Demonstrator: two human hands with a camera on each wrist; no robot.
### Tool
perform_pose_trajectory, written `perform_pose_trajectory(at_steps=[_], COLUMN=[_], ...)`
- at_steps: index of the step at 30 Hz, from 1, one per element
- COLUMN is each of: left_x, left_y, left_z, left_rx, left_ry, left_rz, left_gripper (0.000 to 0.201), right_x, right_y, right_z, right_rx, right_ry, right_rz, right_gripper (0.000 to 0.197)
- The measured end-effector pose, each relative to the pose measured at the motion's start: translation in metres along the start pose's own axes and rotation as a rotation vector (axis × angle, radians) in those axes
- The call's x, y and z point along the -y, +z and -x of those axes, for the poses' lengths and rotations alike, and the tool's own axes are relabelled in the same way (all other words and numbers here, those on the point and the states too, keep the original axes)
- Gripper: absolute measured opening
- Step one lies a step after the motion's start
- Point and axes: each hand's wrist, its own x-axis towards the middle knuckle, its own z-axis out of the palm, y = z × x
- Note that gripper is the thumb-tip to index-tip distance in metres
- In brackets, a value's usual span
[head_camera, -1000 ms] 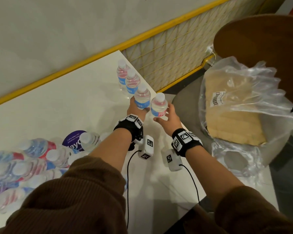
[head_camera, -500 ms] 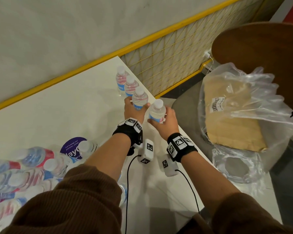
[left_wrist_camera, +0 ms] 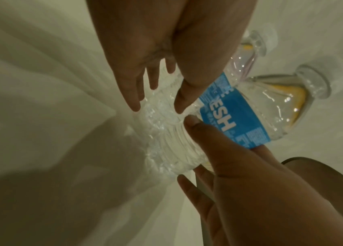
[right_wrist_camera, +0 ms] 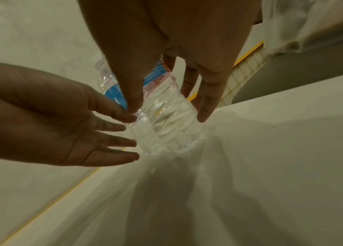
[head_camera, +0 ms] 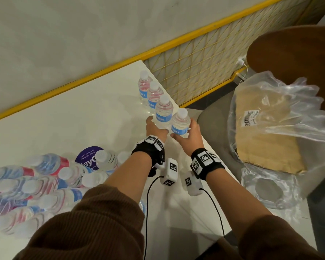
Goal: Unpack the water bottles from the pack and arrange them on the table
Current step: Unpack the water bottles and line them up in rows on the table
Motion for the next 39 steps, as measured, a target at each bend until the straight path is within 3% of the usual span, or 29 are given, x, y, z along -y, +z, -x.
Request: perform_pose_trajectory(at_steps=[3,11,18,24,28,31,39], left_x=[-0.002,-0.005,-0.002,-0.005,-0.012,-0.019,-0.021], left_y=[0.003,0.004,0.007,0.005,0.002,0.000,-0.003], left_z=[0.002,0.004,0.006,0.016,0.020,0.023,0.027], left_rx=[0.035,0.044,0.013,0.036,0.087,0.123,0.111], left_ry=[0.005,0.067,0.139,0.124,0.185,0.187,0.126], left_rz=[-0.036,-0.010,0.007,0.049,-0.069,-0.131,-0.114], left_gripper=[0.064,0.063,0.041,0.051,0.039,0.041,0.051], right_x=[-0.006,0.001,0.004,0.006,0.008,0.011,0.019], right_y=[-0.006,-0.016,-0.009,-0.007,-0.004,-0.006,-0.006], right_z=[0.002,0.003,0.002,0.002,0.004,0.008,0.010], right_rx=[-0.013,0.040,0.145,0.156,0.112,0.117,0.093], right_ry=[-0.022,0.014,0.012,0.025,0.027,0.034,0.037], right_rz=[-0.012,-0.026,-0.036,-0.001,0.027,0.051,0.051], right_gripper=[0.072,0.069,0.073,0.078,0.074,0.076,0.073])
